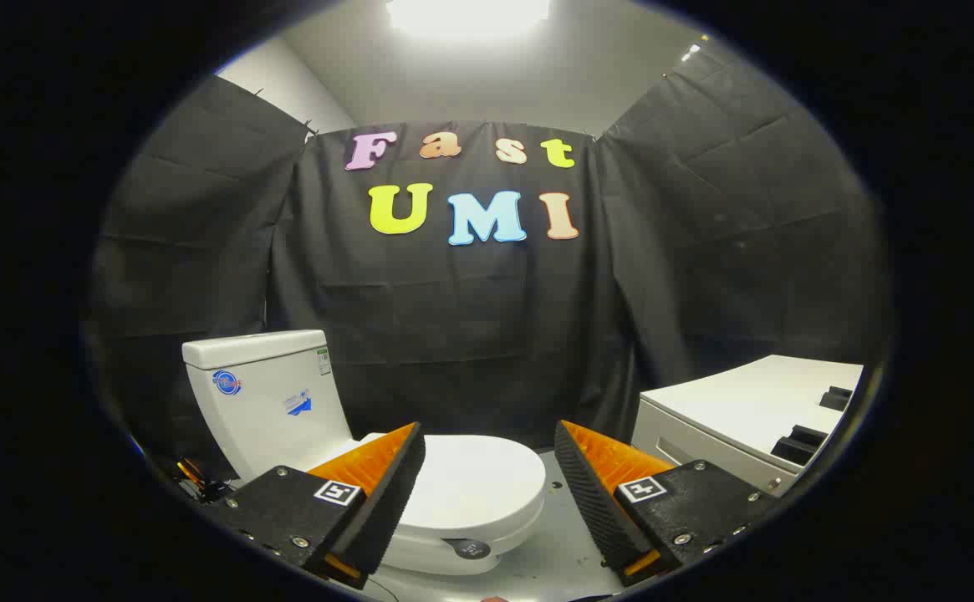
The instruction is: Open the toilet lid.
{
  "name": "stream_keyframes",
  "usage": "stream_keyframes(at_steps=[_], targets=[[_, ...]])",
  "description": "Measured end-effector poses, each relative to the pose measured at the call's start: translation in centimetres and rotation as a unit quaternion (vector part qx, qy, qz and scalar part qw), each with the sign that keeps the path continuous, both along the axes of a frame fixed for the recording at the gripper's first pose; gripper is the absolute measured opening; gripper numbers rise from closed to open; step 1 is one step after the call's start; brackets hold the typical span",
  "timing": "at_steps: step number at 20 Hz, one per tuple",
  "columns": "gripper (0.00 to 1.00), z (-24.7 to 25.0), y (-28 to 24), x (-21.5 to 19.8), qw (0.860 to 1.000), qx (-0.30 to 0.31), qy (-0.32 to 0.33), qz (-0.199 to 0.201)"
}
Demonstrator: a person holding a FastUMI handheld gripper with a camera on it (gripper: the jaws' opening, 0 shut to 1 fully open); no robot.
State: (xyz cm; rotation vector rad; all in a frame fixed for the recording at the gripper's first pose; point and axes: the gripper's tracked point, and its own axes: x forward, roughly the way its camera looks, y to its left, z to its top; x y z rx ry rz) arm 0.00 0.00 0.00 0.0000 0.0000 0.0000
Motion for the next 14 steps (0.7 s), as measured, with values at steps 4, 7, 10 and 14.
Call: stream_keyframes(at_steps=[4,7,10,14], targets=[[0.96,-0.5,0.1,0.2,1.0,-0.002,0.004,-0.001],[0.96,-0.9,0.5,0.1,1.0,-0.005,0.008,0.004],[0.96,-0.9,0.6,-0.1,1.0,-0.008,0.007,0.008],[0.96,-1.2,0.7,0.0,1.0,-0.008,0.01,0.01]])
